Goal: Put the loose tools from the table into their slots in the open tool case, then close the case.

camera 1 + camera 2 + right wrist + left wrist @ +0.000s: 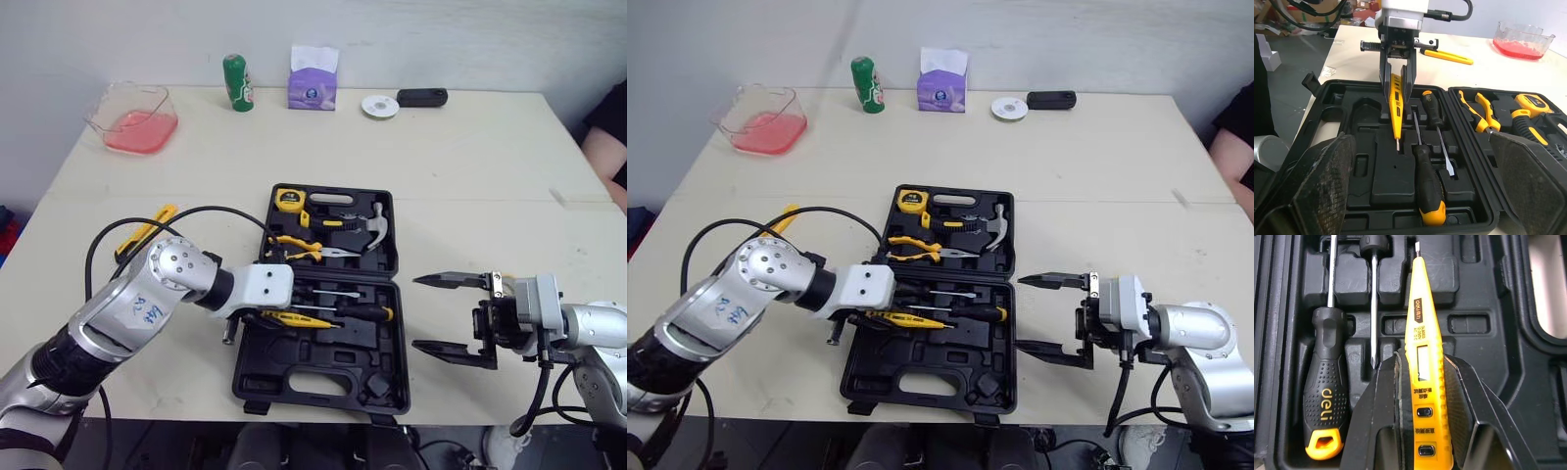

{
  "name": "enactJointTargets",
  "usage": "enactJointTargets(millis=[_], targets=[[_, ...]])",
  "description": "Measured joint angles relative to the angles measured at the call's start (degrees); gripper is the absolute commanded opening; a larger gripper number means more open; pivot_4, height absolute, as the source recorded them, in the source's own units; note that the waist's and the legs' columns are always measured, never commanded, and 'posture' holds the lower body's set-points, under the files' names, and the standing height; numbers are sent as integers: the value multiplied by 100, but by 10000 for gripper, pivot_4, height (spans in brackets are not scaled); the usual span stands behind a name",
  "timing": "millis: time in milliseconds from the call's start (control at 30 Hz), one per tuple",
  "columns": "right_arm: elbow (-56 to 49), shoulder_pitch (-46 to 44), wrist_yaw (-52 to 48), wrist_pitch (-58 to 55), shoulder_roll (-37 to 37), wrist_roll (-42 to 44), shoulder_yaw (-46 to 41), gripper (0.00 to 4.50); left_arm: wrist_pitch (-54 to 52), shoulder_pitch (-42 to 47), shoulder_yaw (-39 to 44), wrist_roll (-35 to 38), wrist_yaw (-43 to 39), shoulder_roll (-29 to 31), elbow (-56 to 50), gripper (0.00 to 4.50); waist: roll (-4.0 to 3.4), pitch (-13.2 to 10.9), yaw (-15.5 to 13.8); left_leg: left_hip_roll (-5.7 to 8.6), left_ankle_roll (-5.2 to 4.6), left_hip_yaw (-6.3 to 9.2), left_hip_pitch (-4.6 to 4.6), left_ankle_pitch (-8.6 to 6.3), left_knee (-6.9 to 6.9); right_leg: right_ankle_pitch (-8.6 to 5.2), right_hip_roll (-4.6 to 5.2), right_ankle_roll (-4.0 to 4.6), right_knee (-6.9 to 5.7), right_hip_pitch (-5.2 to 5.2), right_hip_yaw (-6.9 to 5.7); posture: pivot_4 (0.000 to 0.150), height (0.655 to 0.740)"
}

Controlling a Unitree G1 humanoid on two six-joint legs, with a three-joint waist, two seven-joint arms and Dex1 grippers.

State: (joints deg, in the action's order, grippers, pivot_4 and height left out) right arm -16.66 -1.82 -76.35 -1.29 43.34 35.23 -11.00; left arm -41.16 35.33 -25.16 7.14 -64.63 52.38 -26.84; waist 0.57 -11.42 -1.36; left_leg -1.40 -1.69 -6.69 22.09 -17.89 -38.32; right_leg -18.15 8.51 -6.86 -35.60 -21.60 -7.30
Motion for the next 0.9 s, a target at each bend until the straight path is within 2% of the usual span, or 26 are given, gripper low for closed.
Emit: enactJointTargets(millis=[733,800,900], targets=[[-105,48,28,-2,-1,4,2,45000,684,-128,-19,-435,96,-461,325,5570,0,0,-17,-1,-13,13,12,-8,-60,1,6,-1,-13,7,-6,1500,7400],[-106,50,30,-7,-1,5,3,45000,834,-220,57,-428,215,-645,430,15954,-1,0,-23,-1,-15,15,13,-9,-65,1,8,-1,-13,8,-6,1500,7400],[-124,46,32,-54,0,18,86,45000,1070,-243,130,-443,326,-745,525,29183,0,0,-9,-5,-13,18,18,-11,-68,1,4,-1,-17,7,-10,1500,7400]])
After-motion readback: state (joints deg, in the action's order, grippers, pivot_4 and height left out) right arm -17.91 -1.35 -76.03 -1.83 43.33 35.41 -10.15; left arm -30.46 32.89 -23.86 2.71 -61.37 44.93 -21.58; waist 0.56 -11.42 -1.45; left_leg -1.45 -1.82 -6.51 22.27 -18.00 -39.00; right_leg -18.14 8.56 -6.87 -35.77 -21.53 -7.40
